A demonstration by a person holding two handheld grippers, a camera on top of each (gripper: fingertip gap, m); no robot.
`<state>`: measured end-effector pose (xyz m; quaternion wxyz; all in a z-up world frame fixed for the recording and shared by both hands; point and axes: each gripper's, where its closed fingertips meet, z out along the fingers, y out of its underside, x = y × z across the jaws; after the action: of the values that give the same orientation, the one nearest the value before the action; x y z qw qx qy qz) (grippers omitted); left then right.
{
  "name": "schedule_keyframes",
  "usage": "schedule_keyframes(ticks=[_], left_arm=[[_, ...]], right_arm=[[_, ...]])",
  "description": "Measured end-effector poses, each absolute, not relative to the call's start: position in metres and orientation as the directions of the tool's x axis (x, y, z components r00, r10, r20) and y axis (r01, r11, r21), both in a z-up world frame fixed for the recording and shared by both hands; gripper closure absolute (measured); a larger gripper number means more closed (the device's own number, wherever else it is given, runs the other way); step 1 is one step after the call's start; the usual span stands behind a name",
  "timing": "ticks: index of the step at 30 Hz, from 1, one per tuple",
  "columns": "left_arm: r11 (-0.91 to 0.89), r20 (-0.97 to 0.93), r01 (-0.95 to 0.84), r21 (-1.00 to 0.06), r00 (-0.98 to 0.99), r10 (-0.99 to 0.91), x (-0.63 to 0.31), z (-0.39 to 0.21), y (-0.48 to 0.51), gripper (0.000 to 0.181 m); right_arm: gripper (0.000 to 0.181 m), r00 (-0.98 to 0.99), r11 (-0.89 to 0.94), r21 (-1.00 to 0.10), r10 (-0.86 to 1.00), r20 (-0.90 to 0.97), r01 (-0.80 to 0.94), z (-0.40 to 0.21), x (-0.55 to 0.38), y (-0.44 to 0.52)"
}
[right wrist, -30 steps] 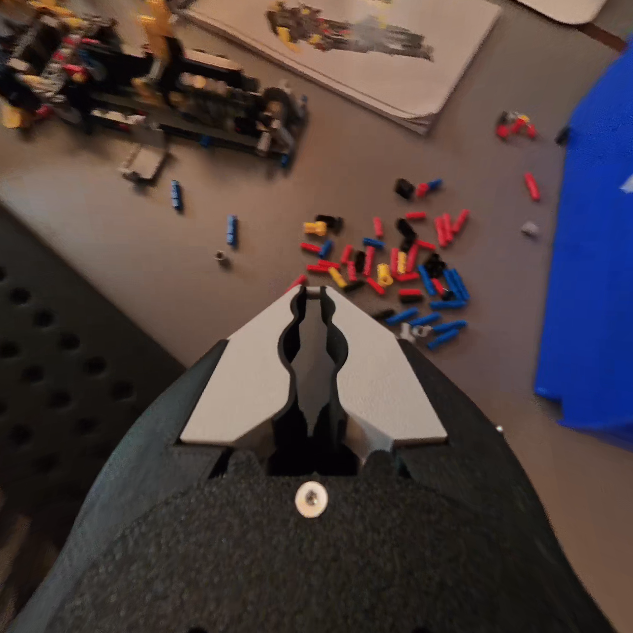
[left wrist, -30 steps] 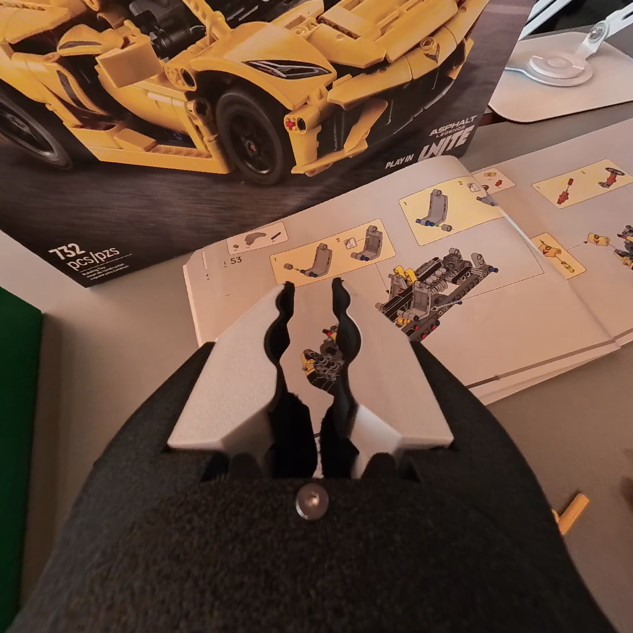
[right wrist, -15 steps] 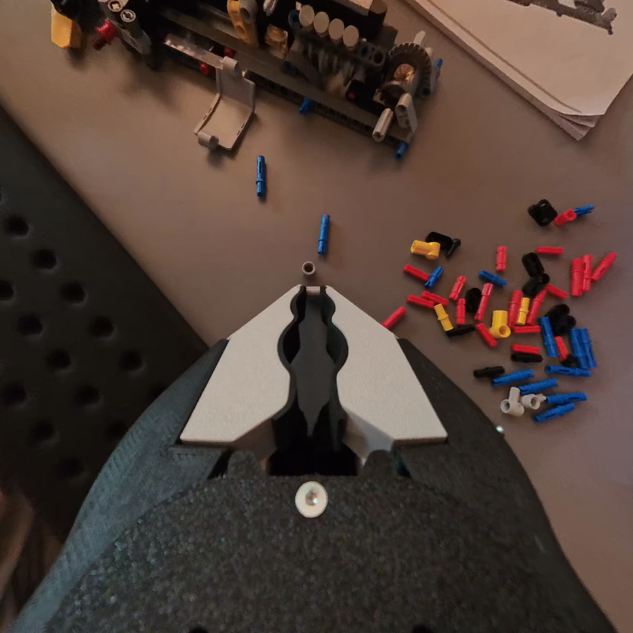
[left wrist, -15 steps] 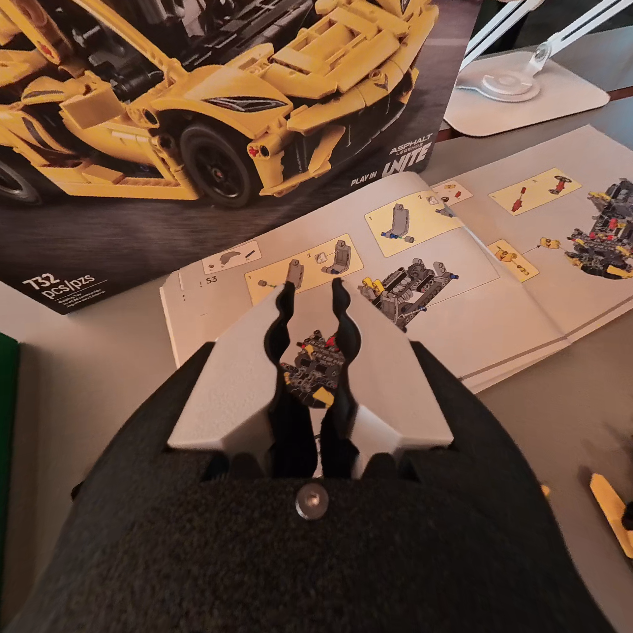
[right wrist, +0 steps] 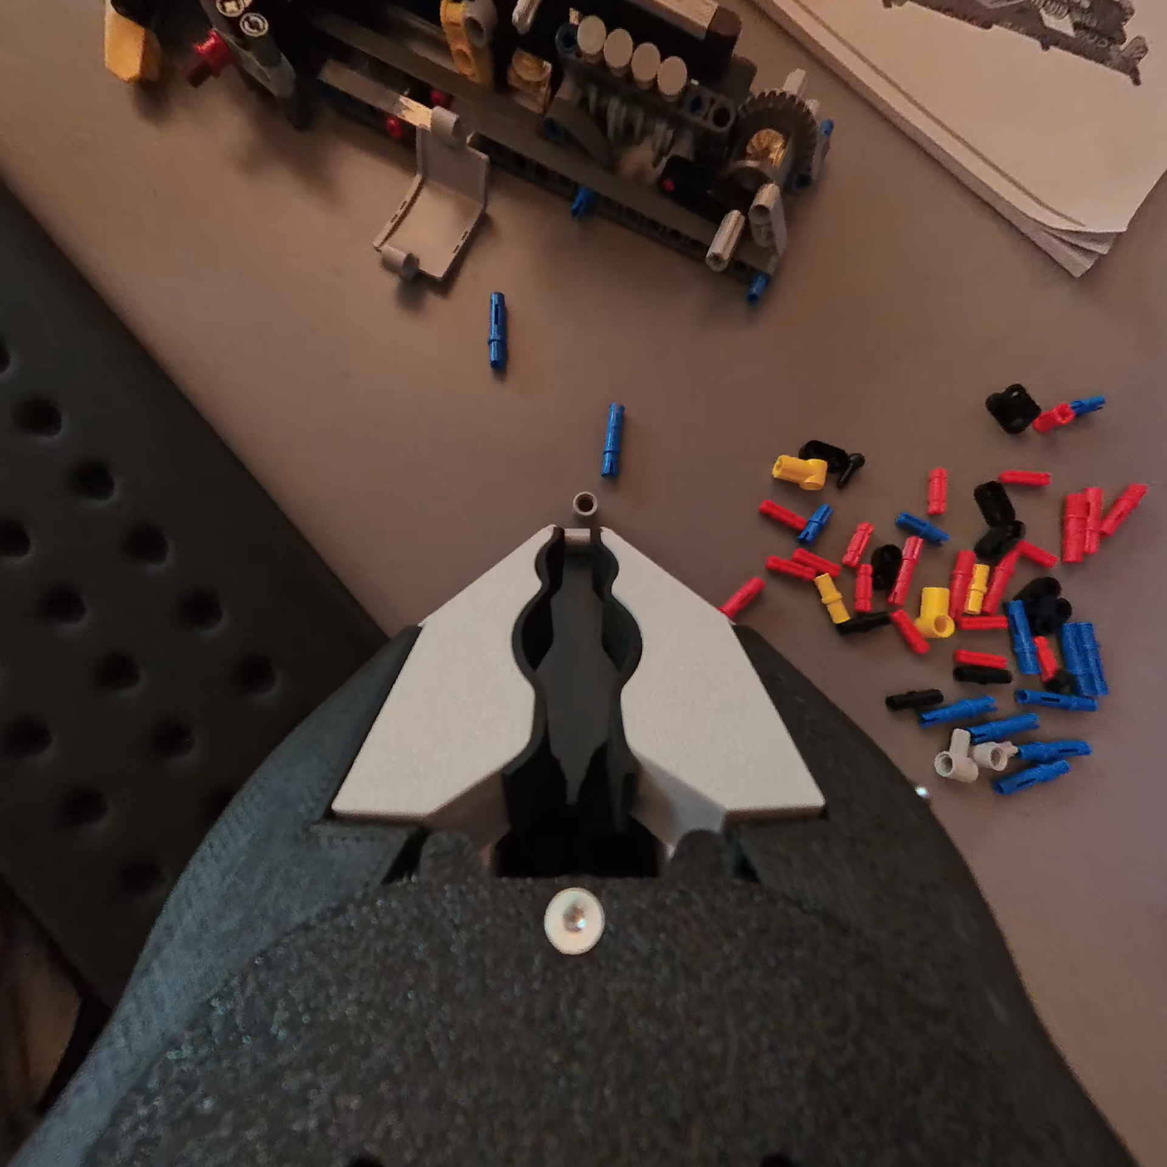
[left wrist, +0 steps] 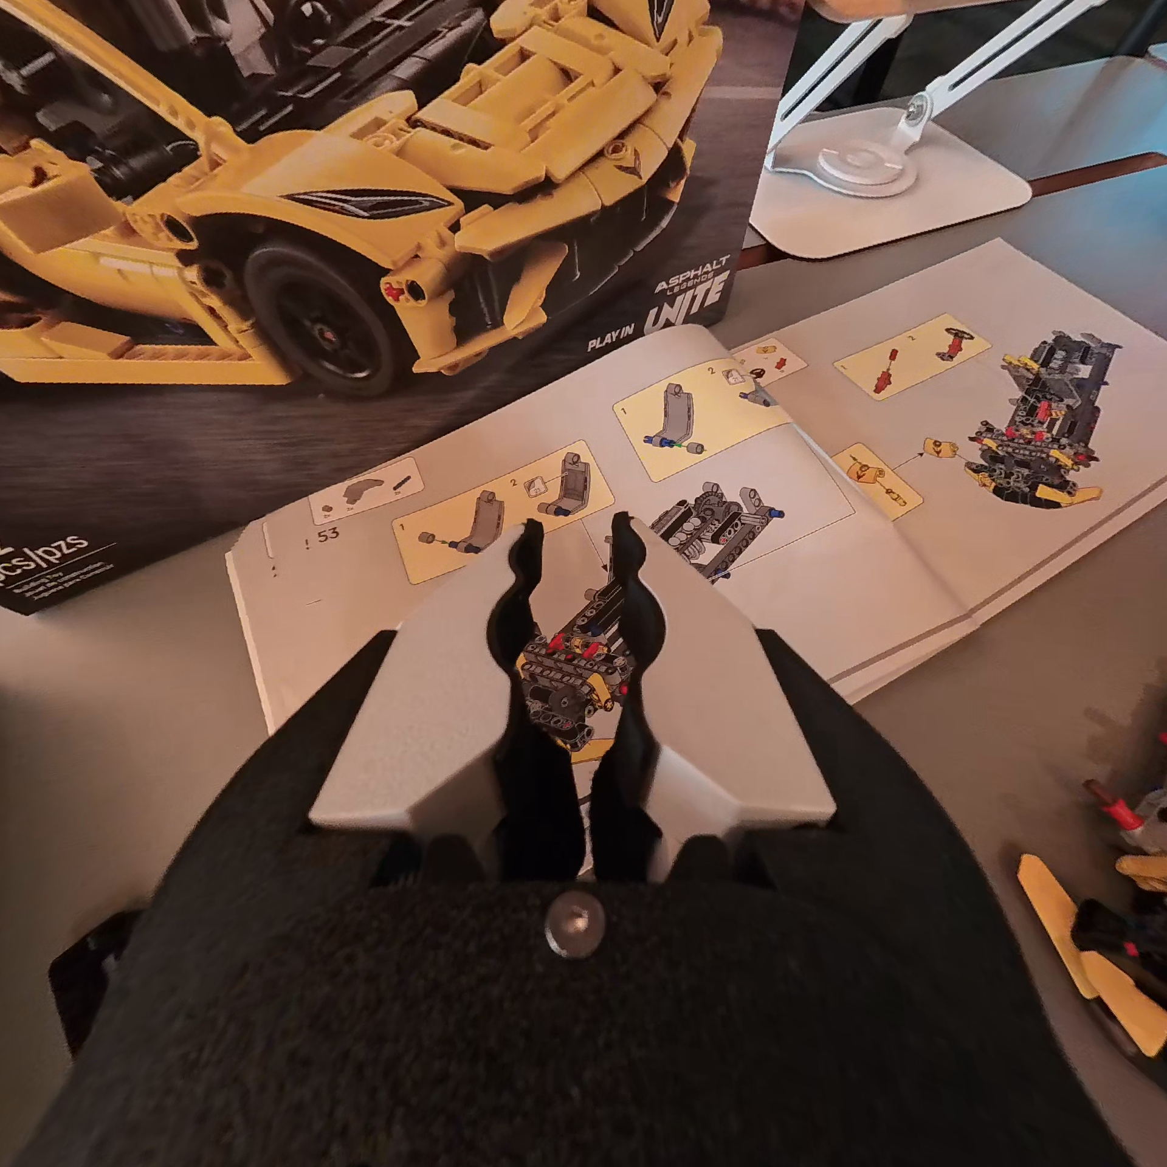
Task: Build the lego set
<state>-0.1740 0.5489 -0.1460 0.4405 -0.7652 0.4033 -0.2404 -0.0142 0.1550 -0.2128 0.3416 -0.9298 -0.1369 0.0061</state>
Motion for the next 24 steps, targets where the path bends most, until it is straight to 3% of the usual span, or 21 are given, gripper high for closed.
schedule_keyframes(ticks=[8,12,17,24], left_arm=[[-0.302,0.043,-0.380,-0.874,0.561,-0.827,-0.176,-0.142,0.550,0.161],[-0.305,0.047,-0.382,-0.872,0.555,-0.831,-0.173,-0.143,0.549,0.161],[-0.309,0.038,-0.411,-0.858,0.549,-0.835,-0.172,-0.152,0.549,0.161],[-0.313,-0.025,-0.398,-0.863,0.651,-0.759,-0.212,-0.145,0.584,0.161]], right_arm=[[0.161,0.975,-0.682,-0.705,0.211,0.066,0.195,-0.189,-0.017,0.164],[0.157,0.953,-0.632,-0.751,0.303,-0.012,0.191,-0.174,-0.065,0.197],[0.157,0.909,-0.643,-0.683,0.409,0.078,0.348,-0.203,-0.098,0.220],[0.161,0.925,-0.667,-0.678,0.375,0.051,0.308,-0.207,-0.095,0.227]])
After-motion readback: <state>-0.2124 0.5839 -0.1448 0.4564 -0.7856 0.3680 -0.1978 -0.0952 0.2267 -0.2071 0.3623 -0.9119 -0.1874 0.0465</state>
